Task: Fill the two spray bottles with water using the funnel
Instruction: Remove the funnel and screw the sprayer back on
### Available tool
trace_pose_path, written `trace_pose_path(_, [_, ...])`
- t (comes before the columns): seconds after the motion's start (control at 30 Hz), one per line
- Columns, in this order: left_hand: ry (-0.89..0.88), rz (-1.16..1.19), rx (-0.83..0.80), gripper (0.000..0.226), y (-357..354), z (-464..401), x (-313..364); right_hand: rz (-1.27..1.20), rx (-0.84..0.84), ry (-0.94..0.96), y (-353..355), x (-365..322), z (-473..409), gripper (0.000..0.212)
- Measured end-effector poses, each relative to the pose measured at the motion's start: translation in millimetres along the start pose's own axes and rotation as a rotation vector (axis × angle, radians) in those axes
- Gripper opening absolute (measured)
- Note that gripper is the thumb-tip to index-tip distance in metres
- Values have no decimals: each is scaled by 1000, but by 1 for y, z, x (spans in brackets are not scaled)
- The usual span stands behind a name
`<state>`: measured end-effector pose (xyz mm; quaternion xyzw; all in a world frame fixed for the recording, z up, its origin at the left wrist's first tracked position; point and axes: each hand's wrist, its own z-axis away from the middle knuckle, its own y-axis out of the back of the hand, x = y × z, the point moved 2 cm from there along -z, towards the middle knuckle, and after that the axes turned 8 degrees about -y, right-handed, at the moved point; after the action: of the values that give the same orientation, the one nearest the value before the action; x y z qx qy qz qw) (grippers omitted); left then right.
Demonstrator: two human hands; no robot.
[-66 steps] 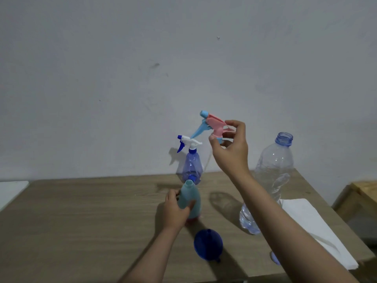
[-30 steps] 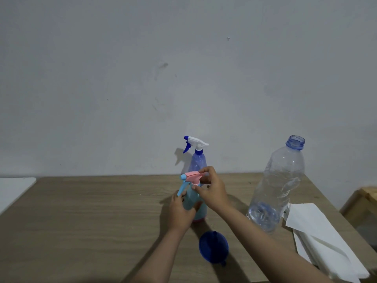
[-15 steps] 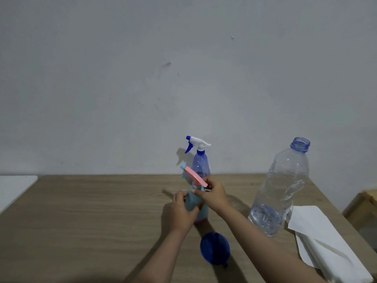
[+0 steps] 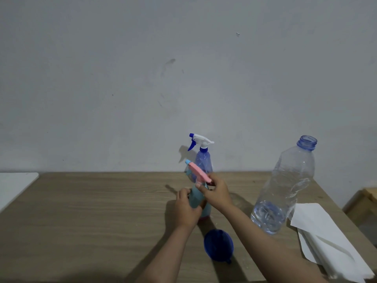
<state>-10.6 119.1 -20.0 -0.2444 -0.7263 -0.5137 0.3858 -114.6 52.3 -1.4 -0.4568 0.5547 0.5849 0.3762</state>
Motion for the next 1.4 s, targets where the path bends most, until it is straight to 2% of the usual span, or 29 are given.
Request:
trace_pose_path(0.1, [-2, 33, 9, 44, 1, 1, -1, -85, -48, -55, 3, -2, -1, 7])
trace_pose_path(0.3, [-10, 52, 8, 41, 2, 2, 0, -157, -94, -92, 2, 3, -1, 21])
trace_pose_path(0.4, [-25, 53, 34, 40, 1, 1, -2, -230, -104, -105, 1, 8, 0, 22])
trace_pose_path(0.47, [-41, 57, 46, 41, 0, 1, -3, -273, -83, -110, 0, 12, -2, 22])
trace_pose_path(0.6, [-42, 40, 51, 42, -2, -1, -6, -305, -13, -138, -5, 21, -6, 37])
trace_pose_path(0.77, [-40, -12, 48, 44, -4, -3, -8, -298, -147, -68, 0, 25, -7, 35])
trace_pose_path(0.83, [-38, -48, 72, 44, -6, -5, -14, -315, -116, -71, 0, 24, -6, 29])
trace_pose_path(0.97, [-26, -104, 108, 46, -15, -8, -29, -348, -17, -115, -6, 24, -6, 35])
trace_pose_path(1.23, [-7, 15, 127, 54, -26, -13, -43, -313, -31, -52, -12, 37, -4, 27])
trace_pose_path(1.4, [-3, 50, 141, 49, -31, -16, -50, -357, 29, -76, -14, 38, -7, 27])
